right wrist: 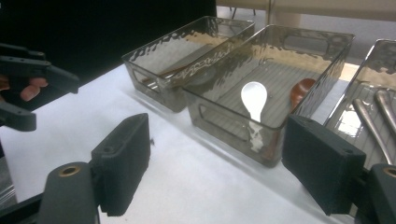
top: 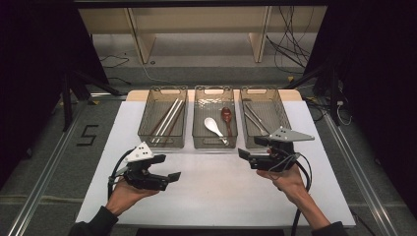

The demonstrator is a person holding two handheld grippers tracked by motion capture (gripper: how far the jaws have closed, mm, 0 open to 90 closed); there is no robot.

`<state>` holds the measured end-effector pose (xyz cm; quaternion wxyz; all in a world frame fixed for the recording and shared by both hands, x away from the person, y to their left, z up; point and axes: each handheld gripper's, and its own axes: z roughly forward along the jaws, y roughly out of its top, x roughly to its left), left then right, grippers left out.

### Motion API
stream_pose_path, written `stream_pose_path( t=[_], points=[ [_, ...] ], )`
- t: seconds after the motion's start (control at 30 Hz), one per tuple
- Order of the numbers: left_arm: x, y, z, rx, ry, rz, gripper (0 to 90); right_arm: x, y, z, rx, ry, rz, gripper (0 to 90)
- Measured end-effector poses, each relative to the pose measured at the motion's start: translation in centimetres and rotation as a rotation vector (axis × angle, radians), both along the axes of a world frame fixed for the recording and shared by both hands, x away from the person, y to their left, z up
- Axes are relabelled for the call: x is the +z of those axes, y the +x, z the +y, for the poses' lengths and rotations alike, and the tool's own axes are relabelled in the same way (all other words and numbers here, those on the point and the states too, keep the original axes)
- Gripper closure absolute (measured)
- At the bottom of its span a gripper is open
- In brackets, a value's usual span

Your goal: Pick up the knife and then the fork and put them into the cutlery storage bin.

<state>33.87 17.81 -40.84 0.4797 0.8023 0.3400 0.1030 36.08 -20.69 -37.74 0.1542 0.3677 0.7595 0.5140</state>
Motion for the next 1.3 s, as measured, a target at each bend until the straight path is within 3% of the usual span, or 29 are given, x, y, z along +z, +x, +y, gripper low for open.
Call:
stream_pose_path(
  t=[0.7, 0.9, 1.3],
  points=[
    [-0.1, -0.6, 0.2, -0.009, -0.027, 0.010, 15.6, -2.0, -3.4, -1.1, 0.003, -0.015, 0.004, 20.2],
    [0.0, -1.0, 0.4, -0.013, -0.038, 0.010, 15.5, -2.4, -4.5, -1.9, -0.029, -0.005, -0.006, 20.0],
    [0.1, -1.0, 0.5, -0.007, -0.053, 0.004, 15.5, -2.9, -4.7, -2.0, -0.034, -0.032, 0.015, 19.8]
  ],
)
